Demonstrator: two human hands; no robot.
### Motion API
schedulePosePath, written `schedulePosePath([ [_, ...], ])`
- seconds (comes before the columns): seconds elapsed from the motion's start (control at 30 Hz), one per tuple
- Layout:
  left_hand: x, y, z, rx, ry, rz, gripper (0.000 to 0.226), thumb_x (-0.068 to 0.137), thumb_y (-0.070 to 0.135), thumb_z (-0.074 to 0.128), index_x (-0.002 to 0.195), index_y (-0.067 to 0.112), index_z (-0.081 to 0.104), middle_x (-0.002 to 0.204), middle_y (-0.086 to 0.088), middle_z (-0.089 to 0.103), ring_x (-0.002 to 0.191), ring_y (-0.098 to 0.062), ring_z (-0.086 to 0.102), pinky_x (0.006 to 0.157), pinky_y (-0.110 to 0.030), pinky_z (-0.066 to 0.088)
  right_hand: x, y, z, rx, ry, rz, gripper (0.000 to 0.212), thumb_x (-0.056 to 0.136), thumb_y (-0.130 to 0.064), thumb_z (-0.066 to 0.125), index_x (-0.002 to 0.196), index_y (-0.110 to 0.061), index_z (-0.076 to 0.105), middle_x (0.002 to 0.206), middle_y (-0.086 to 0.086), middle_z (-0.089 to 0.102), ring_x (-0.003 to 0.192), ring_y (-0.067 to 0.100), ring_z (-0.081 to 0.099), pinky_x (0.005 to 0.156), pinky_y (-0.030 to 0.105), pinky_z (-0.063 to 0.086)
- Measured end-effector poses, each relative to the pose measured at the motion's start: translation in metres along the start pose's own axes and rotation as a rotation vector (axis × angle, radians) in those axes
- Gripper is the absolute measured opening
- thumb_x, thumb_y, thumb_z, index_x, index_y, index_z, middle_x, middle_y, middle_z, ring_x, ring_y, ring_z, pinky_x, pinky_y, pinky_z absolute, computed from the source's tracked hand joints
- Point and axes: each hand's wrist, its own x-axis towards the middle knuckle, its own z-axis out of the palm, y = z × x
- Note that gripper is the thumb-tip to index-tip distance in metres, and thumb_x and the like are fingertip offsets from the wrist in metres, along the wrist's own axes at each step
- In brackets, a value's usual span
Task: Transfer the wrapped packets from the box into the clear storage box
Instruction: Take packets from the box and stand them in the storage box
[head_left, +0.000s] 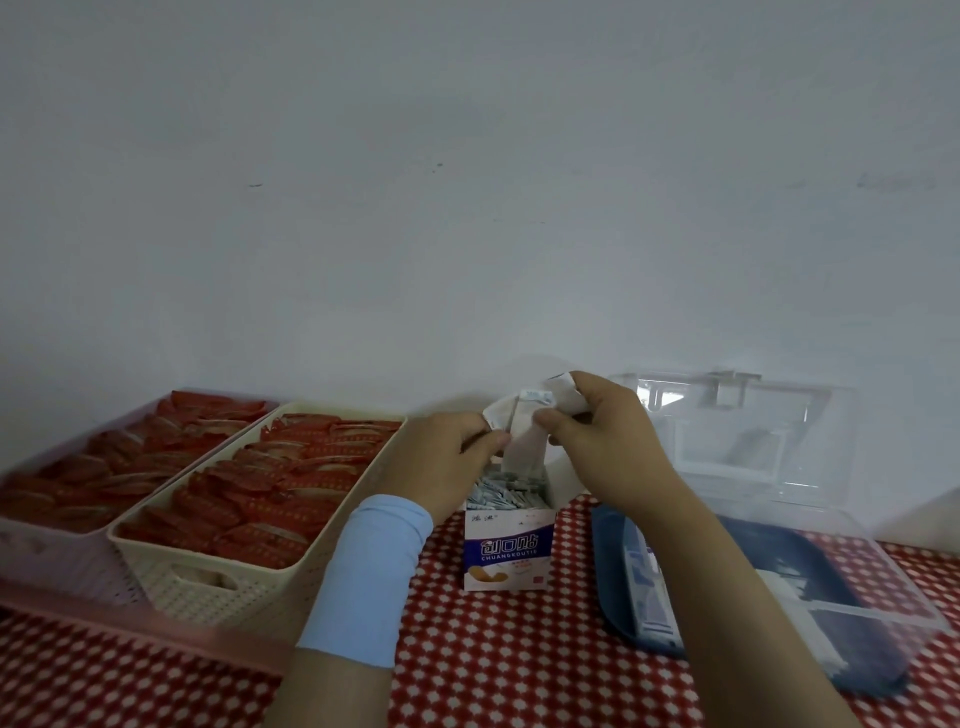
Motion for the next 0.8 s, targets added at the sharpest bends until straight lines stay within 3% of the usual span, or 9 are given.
schedulePosePath([
  [0.07,-0.002,0.007,-0.006,-0.031,-0.029,0.011,0.027,0.093,0.053,0.052,0.088,0.033,0.07,0.081,0.012,0.071,0.076,-0.007,0.067,0.075,-0.038,0.056,0.0,-0.002,0.0,0.018,-0.013,-0.01,0.003,0.092,-0.014,0.065,0.093,-0.016,0.067,0.086,0.009,0.071,0.082,0.031,0.067,0.077,0.054,0.056],
  [0.13,-0.006,0.017,-0.015,-0.293,0.007,-0.04,0.023,0.093,0.05,0.055,0.098,0.032,0.068,0.094,0.012,0.073,0.089,-0.008,0.068,0.08,-0.032,0.055,-0.002,-0.006,-0.002,0.041,-0.044,0.0,0.007,0.093,-0.012,0.064,0.094,-0.018,0.068,0.089,0.006,0.073,0.086,0.029,0.069,0.081,0.054,0.057],
  [0.2,-0.008,0.024,-0.025,-0.605,0.033,-0.145,0.028,0.094,0.045,0.058,0.093,0.018,0.066,0.095,0.004,0.075,0.09,-0.019,0.071,0.085,-0.04,0.058,-0.003,-0.01,-0.006,0.076,-0.105,0.016,0.008,0.093,-0.009,0.064,0.096,-0.015,0.07,0.092,0.004,0.074,0.089,0.024,0.07,0.085,0.046,0.058],
  [0.27,-0.009,0.025,-0.03,-0.791,-0.101,-0.196,0.031,0.092,0.04,0.065,0.094,0.01,0.07,0.095,-0.008,0.075,0.089,-0.029,0.071,0.088,-0.047,0.058,-0.005,-0.016,-0.009,0.13,-0.204,0.016,0.011,0.094,-0.006,0.063,0.099,-0.012,0.071,0.094,0.002,0.076,0.089,0.017,0.072,0.08,0.032,0.06],
  [0.37,-0.016,0.026,-0.024,-1.03,-0.307,-0.252,0.043,0.082,0.033,0.07,0.112,0.002,0.071,0.104,-0.018,0.072,0.088,-0.028,0.07,0.072,-0.038,0.059,-0.008,-0.022,-0.008,0.266,-0.277,0.029,0.02,0.093,0.0,0.062,0.11,-0.008,0.07,0.097,0.001,0.076,0.088,0.01,0.073,0.073,0.019,0.055],
  [0.53,-0.018,0.019,-0.012,-1.441,-0.456,-0.298,0.037,0.09,0.031,0.057,0.112,0.007,0.075,0.11,-0.023,0.07,0.092,-0.035,0.071,0.083,-0.05,0.058,-0.009,-0.02,-0.006,0.283,-0.252,0.05,0.023,0.095,-0.004,0.062,0.114,-0.015,0.069,0.099,-0.002,0.076,0.088,0.007,0.072,0.071,0.016,0.053],
  [0.6,-0.018,0.018,-0.009,-1.53,-0.484,-0.295,0.04,0.092,0.033,0.053,0.111,0.007,0.076,0.107,-0.022,0.072,0.091,-0.035,0.072,0.077,-0.049,0.06,-0.01,-0.019,-0.007,0.297,-0.253,0.063,0.023,0.095,-0.006,0.062,0.113,-0.019,0.069,0.1,-0.002,0.076,0.089,0.009,0.072,0.071,0.018,0.055],
  [0.67,-0.017,0.019,-0.007,-1.486,-0.48,-0.285,0.037,0.089,0.034,0.058,0.109,0.009,0.077,0.11,-0.021,0.072,0.094,-0.034,0.073,0.081,-0.05,0.06,-0.01,-0.02,-0.006,0.327,-0.235,0.072,0.024,0.095,-0.006,0.062,0.114,-0.02,0.069,0.1,-0.002,0.076,0.088,0.011,0.073,0.07,0.019,0.056],
  [0.8,-0.014,0.019,-0.004,-1.41,-0.419,-0.315,0.038,0.085,0.03,0.065,0.113,0.006,0.073,0.117,-0.024,0.068,0.09,-0.031,0.072,0.082,-0.044,0.059,-0.007,-0.018,0.003,0.3,-0.117,0.103,0.048,0.092,-0.011,0.068,0.136,-0.026,0.056,0.113,0.0,0.069,0.091,0.012,0.071,0.076,0.022,0.059],
])
